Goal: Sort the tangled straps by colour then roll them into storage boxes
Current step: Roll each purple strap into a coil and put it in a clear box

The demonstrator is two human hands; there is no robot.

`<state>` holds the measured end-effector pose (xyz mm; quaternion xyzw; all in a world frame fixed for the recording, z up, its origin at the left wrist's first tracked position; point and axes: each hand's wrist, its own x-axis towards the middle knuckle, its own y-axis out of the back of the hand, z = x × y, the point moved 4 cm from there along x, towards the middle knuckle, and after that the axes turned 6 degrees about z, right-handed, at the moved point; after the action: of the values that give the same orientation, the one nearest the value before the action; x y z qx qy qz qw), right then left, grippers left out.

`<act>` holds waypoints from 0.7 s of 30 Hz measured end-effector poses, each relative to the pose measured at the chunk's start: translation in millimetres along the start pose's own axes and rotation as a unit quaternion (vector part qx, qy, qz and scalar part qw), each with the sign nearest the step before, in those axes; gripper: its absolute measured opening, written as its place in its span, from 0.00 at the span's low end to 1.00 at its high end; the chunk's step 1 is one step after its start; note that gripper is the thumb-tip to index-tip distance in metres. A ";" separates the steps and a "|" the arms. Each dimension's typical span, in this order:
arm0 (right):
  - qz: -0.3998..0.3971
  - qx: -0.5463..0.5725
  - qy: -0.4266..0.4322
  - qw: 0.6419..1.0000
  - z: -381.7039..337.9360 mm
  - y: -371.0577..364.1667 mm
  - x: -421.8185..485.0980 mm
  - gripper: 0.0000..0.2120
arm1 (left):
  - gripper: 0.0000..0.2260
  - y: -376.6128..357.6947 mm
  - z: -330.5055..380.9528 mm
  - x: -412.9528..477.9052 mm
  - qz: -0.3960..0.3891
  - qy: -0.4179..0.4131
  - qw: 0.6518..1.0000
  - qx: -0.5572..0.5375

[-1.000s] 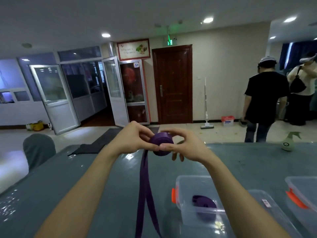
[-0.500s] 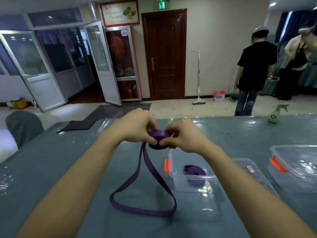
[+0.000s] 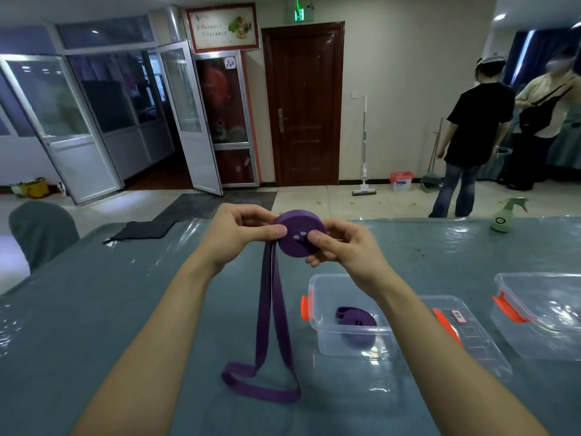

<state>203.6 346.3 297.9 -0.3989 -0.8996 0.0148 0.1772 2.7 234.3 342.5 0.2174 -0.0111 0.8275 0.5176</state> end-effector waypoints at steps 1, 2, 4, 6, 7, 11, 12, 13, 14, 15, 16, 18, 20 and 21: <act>0.007 0.014 -0.004 1.000 1.6 0.3 -0.6 0.16 | 0.17 1.4 3.0 1.1 -0.010 0.004 1.000 0.003; 0.017 0.029 -0.008 0.999 4.0 0.4 -1.5 0.17 | 0.18 0.9 4.5 1.1 -0.020 0.011 1.000 0.005; 0.040 0.070 -0.016 0.997 13.3 -2.0 -4.1 0.17 | 0.21 -6.1 2.6 -3.3 -0.038 0.016 0.999 0.027; 0.055 0.130 -0.029 0.990 25.7 -5.2 -8.7 0.16 | 0.21 -14.5 -6.1 -9.8 -0.037 0.016 0.998 0.044; 0.051 0.148 -0.041 0.987 32.2 -5.6 -11.3 0.16 | 0.20 -15.5 -11.2 -11.5 -0.028 0.021 0.998 0.045; -0.035 -0.102 -0.068 0.992 36.4 5.0 -19.2 0.24 | 0.17 -8.9 -23.2 -10.8 -0.087 0.043 0.983 0.153; -0.043 -0.222 -0.055 0.972 32.8 9.0 -17.8 0.30 | 0.16 -9.9 -24.9 -10.2 -0.121 0.047 0.971 0.200; -0.046 -0.322 -0.039 0.945 27.9 10.7 -14.5 0.35 | 0.15 -12.9 -25.3 -9.6 -0.153 0.044 0.955 0.249; -0.057 -0.394 -0.022 0.917 23.1 8.6 -10.5 0.38 | 0.14 -17.9 -24.5 -8.7 -0.181 0.032 0.936 0.300; -0.082 -0.445 -0.004 0.892 20.3 3.2 -6.3 0.37 | 0.13 -24.3 -22.6 -7.3 -0.205 0.014 0.914 0.350; -0.114 -0.481 0.014 0.869 19.7 -4.1 -2.9 0.32 | 0.13 -30.7 -20.6 -5.6 -0.223 -0.004 0.892 0.392; -0.152 -0.521 0.037 0.839 22.0 -15.4 0.3 0.19 | 0.14 -40.6 -15.5 -2.0 -0.239 -0.028 0.857 0.455; -0.136 -0.522 0.048 0.841 23.5 -15.1 0.6 0.13 | 0.17 -40.6 -11.5 1.8 -0.221 -0.032 0.853 0.471; -0.117 -0.505 0.053 0.854 22.8 -11.8 0.3 0.13 | 0.19 -35.8 -11.4 2.8 -0.198 -0.020 0.877 0.438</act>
<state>187.5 341.0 278.6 -0.3256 -0.8127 -0.4831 -0.0007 28.5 256.1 325.9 0.4363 0.3853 0.6230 0.5225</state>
